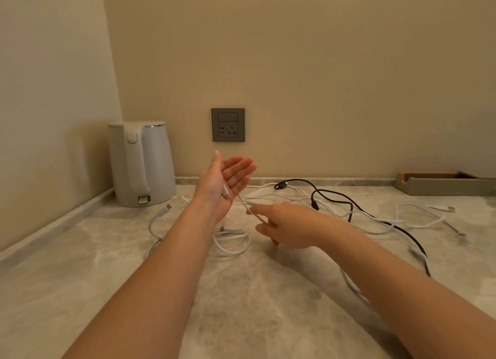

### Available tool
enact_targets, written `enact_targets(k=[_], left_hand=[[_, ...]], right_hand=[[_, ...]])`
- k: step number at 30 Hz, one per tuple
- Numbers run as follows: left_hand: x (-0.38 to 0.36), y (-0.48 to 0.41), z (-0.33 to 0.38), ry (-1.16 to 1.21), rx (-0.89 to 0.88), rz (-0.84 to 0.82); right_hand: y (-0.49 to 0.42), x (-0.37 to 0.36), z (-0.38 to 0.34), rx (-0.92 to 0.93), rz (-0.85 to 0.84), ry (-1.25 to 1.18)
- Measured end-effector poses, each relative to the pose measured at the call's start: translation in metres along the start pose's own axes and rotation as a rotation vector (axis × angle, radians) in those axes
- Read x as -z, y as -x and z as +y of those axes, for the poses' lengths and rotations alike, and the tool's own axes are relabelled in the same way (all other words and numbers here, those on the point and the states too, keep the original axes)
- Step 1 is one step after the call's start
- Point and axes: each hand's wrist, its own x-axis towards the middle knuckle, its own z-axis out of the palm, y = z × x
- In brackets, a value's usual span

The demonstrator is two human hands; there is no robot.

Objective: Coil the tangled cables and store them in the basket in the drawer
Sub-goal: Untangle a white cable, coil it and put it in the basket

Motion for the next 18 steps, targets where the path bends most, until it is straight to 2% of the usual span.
enact_targets(k=[3,5,8,11,12,15,18], left_hand=[[0.003,0.001,-0.001,-0.055,-0.045,0.057],[0.002,0.002,-0.004,-0.137,-0.064,0.074],[-0.002,0.002,-0.010,-0.362,-0.122,0.084],[-0.009,0.008,-0.016,-0.681,-0.173,0.031],[-0.012,0.012,-0.017,-0.725,-0.151,-0.016],[-0.019,0.022,-0.020,-0.643,0.013,-0.226],[-0.024,0.027,-0.024,-0.661,0.155,-0.342]], right_hand=[[0.007,0.005,-0.011,0.006,-0.036,0.038],[0.013,0.009,-0.017,0.012,0.009,0.124],[0.019,0.015,-0.020,0.146,0.243,0.181],[0.019,0.019,-0.018,0.270,0.517,0.093],[0.018,0.019,-0.015,0.286,0.602,0.057],[0.015,0.018,0.000,0.259,0.824,-0.083],[0.010,0.020,0.014,0.171,0.928,-0.295]])
